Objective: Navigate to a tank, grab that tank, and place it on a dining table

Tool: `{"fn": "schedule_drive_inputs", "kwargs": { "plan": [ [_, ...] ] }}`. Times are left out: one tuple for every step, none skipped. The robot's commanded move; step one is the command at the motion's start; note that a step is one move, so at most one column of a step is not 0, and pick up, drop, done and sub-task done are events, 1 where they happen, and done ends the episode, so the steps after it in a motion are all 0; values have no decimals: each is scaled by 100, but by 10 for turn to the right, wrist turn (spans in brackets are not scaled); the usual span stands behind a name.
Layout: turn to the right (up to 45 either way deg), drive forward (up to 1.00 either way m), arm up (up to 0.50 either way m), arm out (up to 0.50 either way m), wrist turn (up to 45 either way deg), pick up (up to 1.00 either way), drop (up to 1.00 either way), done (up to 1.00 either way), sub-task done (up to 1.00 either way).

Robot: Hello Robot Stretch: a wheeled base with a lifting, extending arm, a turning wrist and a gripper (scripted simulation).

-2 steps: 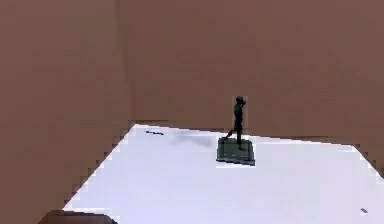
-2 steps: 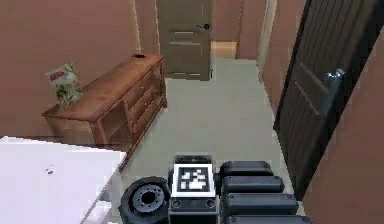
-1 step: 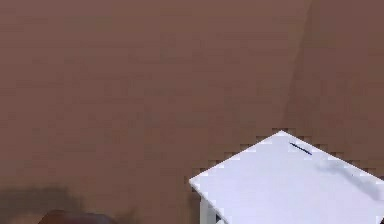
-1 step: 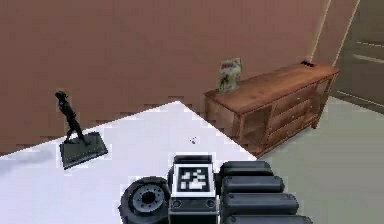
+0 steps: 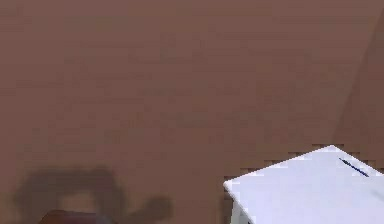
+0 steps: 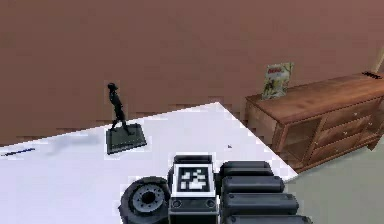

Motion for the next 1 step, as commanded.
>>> {"fn": "schedule_drive_inputs", "kwargs": {
  "plan": [
    [0, 0, 0, 40, 0, 0, 0, 0, 0]
  ]
}}
